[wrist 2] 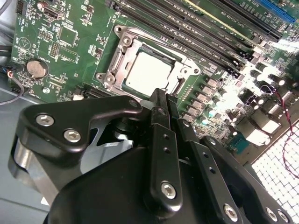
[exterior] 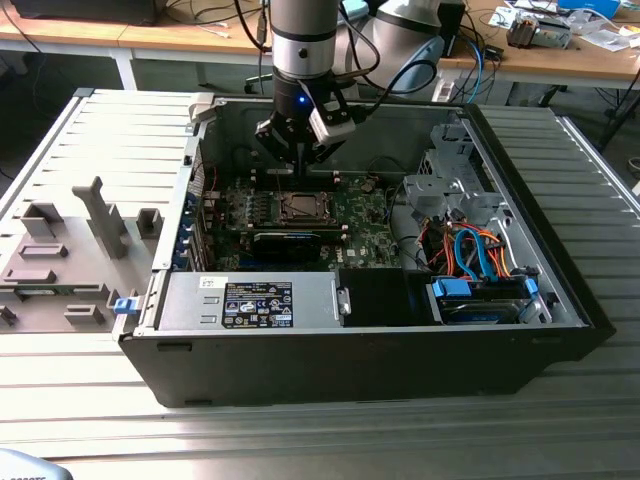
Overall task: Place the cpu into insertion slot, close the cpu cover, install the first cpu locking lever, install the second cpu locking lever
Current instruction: 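Install the first cpu locking lever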
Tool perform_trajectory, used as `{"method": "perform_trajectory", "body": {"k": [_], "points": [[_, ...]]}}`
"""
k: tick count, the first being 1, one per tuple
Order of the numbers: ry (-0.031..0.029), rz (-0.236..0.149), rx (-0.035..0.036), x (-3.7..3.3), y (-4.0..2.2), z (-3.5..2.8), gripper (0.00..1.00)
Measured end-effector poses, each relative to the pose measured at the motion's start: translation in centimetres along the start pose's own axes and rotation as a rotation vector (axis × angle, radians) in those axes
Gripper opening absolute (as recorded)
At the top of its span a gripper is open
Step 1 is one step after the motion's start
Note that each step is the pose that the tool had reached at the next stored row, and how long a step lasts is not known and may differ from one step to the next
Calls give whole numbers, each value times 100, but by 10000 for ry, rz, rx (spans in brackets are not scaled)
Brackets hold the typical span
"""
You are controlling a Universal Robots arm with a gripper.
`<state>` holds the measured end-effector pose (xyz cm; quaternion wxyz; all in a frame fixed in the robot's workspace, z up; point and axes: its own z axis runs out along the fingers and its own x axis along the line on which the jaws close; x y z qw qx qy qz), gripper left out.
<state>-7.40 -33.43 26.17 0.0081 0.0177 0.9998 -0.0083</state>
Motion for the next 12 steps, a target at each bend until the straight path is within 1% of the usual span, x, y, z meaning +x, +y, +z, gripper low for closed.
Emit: {"method": "perform_trajectory", "body": {"k": [12], "points": [[0, 0, 0, 28, -1, 0, 16]]}}
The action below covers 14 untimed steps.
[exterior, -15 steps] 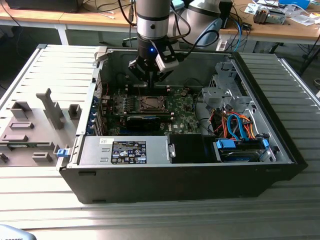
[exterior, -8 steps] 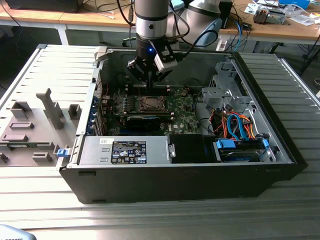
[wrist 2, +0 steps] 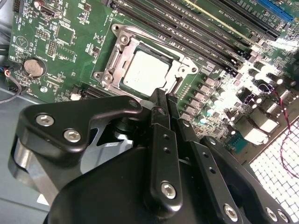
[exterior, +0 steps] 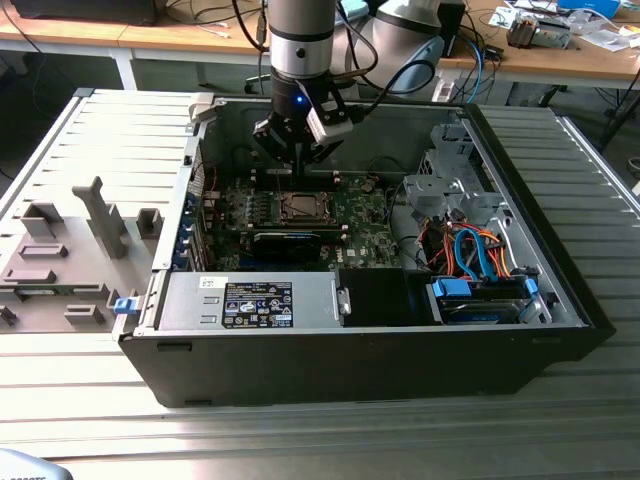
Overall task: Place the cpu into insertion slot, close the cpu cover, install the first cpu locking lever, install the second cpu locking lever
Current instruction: 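Install the first cpu locking lever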
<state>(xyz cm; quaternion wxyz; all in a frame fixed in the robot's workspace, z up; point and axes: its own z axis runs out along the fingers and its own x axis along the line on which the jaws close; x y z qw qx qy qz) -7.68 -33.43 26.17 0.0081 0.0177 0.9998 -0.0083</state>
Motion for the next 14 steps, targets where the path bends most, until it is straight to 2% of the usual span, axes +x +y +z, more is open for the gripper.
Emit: {"method": "perform_trajectory", "body": {"k": [14], "points": [[0, 0, 0, 34, -1, -1, 16]]}}
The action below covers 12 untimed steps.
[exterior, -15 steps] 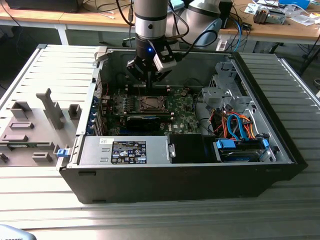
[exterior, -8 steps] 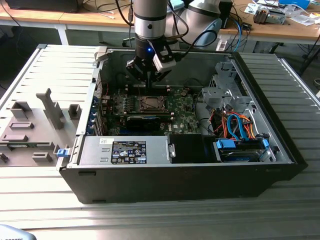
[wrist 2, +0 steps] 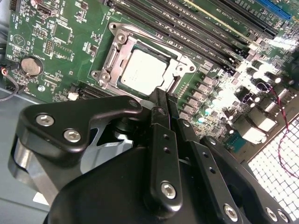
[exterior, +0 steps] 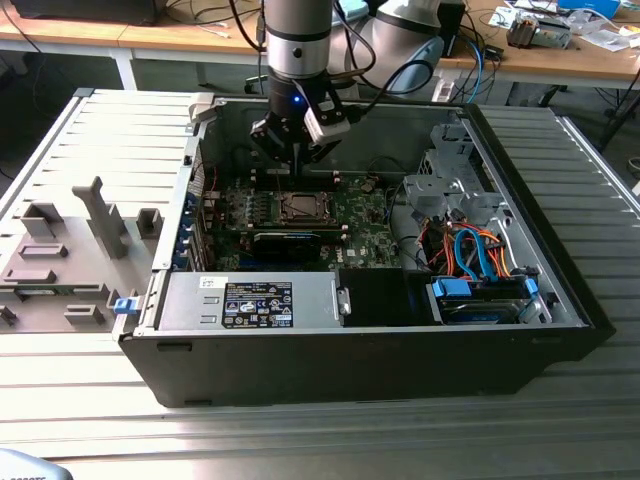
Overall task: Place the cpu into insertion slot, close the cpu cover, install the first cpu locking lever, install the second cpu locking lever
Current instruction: 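Install the first cpu locking lever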
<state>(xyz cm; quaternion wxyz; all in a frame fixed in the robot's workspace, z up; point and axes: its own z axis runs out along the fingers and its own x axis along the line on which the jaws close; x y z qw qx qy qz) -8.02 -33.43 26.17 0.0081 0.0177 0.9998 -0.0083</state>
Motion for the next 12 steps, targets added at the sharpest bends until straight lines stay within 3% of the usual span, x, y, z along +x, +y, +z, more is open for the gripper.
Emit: {"method": "perform_trajectory", "body": {"k": [12], "points": [[0, 0, 0, 43, -1, -1, 16]]}}
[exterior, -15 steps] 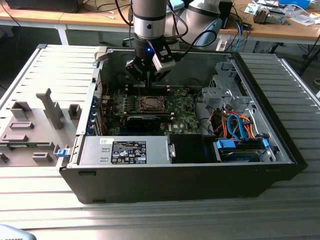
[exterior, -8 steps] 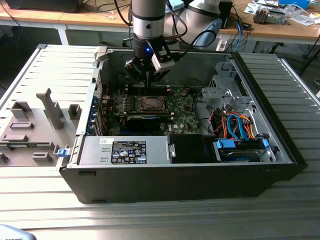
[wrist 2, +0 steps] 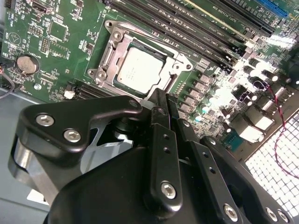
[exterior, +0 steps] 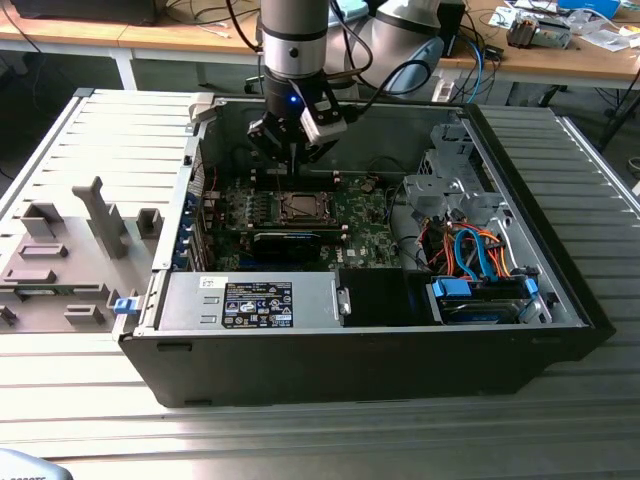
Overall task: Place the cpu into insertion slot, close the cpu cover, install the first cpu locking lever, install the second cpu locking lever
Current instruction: 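Install the first cpu locking lever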
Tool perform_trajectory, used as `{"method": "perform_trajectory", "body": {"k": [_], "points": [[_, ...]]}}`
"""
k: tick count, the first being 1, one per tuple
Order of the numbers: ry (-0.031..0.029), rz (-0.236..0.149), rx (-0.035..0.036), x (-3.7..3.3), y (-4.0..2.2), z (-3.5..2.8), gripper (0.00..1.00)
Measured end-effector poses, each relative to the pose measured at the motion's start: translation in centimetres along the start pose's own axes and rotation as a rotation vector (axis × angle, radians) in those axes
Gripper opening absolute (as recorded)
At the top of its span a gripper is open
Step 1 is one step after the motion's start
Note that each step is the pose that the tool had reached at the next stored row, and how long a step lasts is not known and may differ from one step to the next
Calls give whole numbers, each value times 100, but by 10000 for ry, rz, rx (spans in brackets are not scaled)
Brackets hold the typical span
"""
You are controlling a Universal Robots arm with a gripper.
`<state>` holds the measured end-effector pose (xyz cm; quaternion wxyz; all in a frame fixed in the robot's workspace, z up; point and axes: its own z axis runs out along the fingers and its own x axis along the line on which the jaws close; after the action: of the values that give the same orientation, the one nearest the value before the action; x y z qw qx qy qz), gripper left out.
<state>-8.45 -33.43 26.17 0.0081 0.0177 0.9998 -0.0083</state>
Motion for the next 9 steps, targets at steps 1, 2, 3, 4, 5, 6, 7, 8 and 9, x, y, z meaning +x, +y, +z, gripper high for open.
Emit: {"method": "perform_trajectory", "body": {"k": [1, 2, 3, 4, 5, 6, 7, 8, 9], "points": [[0, 0, 0, 3, 0, 0, 16], [0, 0, 0, 8, 0, 0, 16], [0, 0, 0, 11, -1, 0, 16], [0, 0, 1, 15, -1, -1, 16], [0, 0, 0, 17, -1, -1, 16], [0, 0, 0, 18, -1, 0, 16], [0, 0, 0, 20, 0, 0, 16], [0, -1, 0, 21, 0, 0, 16], [0, 0, 1, 24, 0, -1, 16]]}}
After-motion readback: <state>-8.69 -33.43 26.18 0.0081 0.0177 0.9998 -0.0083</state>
